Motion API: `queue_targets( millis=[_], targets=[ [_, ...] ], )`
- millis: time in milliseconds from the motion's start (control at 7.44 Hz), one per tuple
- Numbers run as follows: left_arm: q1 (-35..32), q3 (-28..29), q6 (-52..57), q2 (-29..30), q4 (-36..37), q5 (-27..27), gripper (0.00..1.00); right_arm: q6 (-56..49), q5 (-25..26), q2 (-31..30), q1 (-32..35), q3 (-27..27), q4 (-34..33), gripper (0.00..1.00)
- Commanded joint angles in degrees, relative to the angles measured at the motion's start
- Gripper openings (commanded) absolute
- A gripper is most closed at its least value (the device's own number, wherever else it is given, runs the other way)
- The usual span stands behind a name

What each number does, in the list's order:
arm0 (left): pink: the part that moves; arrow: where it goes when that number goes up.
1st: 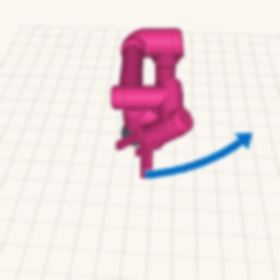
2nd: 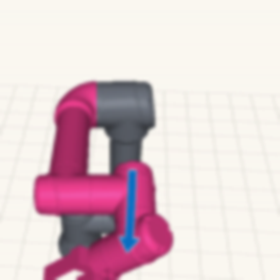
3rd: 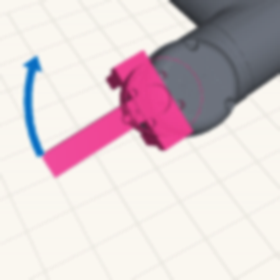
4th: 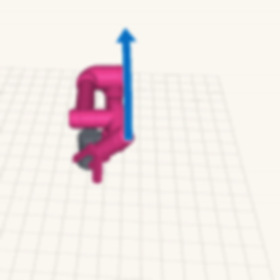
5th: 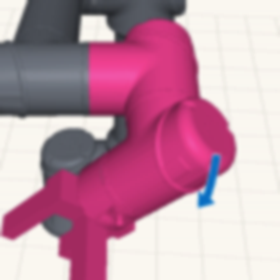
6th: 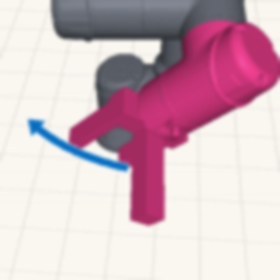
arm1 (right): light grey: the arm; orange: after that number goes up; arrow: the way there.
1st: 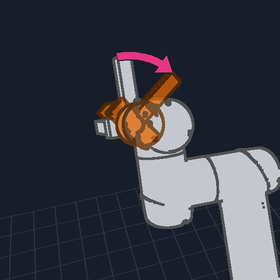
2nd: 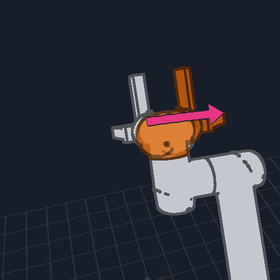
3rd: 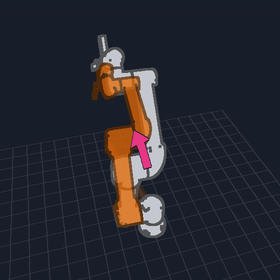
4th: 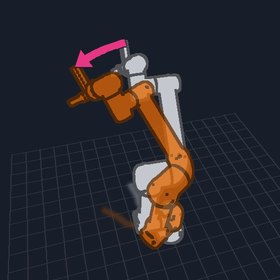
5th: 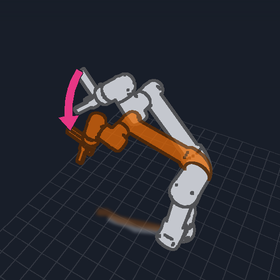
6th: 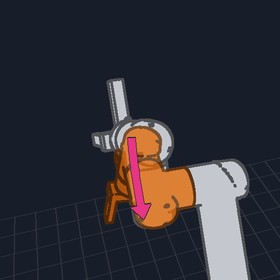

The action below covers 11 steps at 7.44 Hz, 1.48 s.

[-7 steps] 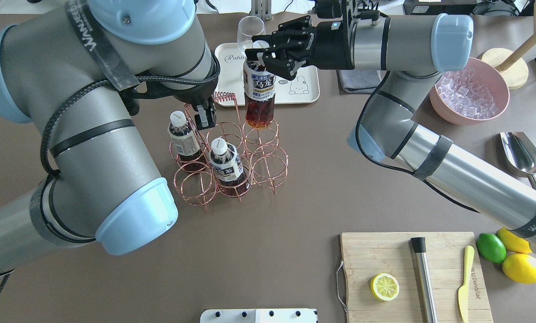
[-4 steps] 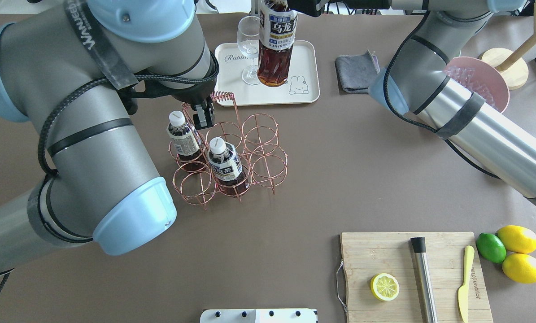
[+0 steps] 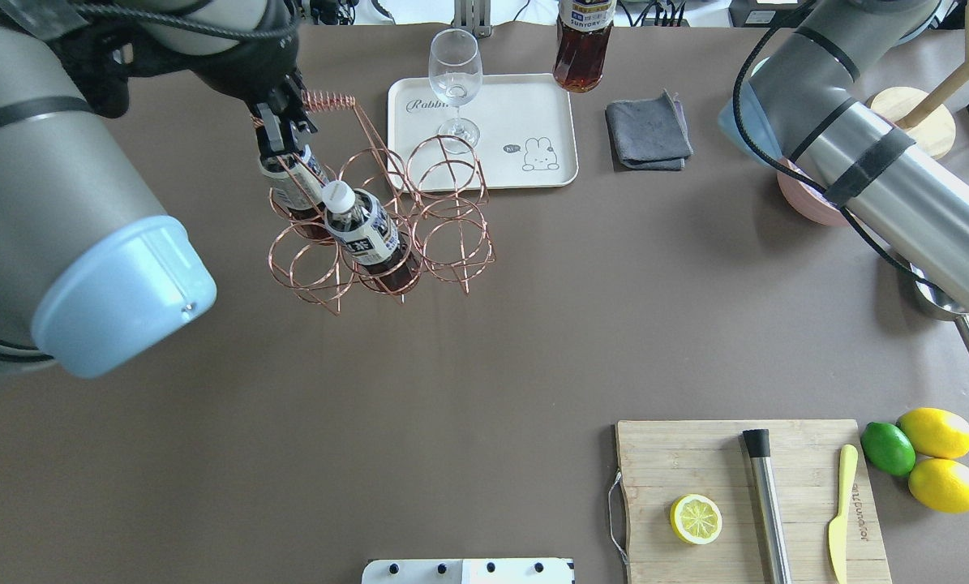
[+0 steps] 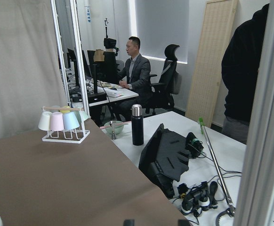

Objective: Take tea from basket to plate

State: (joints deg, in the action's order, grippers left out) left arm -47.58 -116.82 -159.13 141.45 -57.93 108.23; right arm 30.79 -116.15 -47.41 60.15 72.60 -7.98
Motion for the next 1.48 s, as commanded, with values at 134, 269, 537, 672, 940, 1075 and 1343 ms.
queue_targets(
  millis=[134, 269, 537, 672, 940, 1075, 1343],
  targets=[
    [-12.9, -0.8, 8.6, -1.9, 1.9, 7.9, 0.0, -3.5, 15.1, -0.2, -6.3, -14.9, 12.1, 0.0],
    [-14.1, -0.9, 11.4, -2.9, 1.9, 9.1, 0.0, -3.5, 19.8, 0.1, -9.0, -16.3, 13.0, 0.0],
    [-17.0, -0.9, 16.1, -6.5, 1.9, 10.2, 0.0, -3.4, 26.5, 0.4, -14.3, -17.4, 14.4, 0.0],
    [-18.1, -0.9, 18.7, -9.0, 1.5, 10.9, 0.0, -3.5, 27.5, 0.4, -15.4, -18.4, 15.6, 0.0],
    [-25.2, -0.1, 23.0, -12.2, 1.4, 10.9, 0.0, -3.4, 27.6, 0.4, -15.7, -18.4, 15.9, 0.0],
    [-27.9, 1.8, 25.9, -13.9, 1.2, 10.9, 0.0, -3.4, 27.6, 0.4, -15.8, -18.4, 15.9, 0.0],
    [-36.8, 6.8, 33.2, -14.5, 0.9, 14.6, 0.0, -3.4, 28.2, 0.4, -16.0, -18.3, 16.0, 0.0]
  ],
)
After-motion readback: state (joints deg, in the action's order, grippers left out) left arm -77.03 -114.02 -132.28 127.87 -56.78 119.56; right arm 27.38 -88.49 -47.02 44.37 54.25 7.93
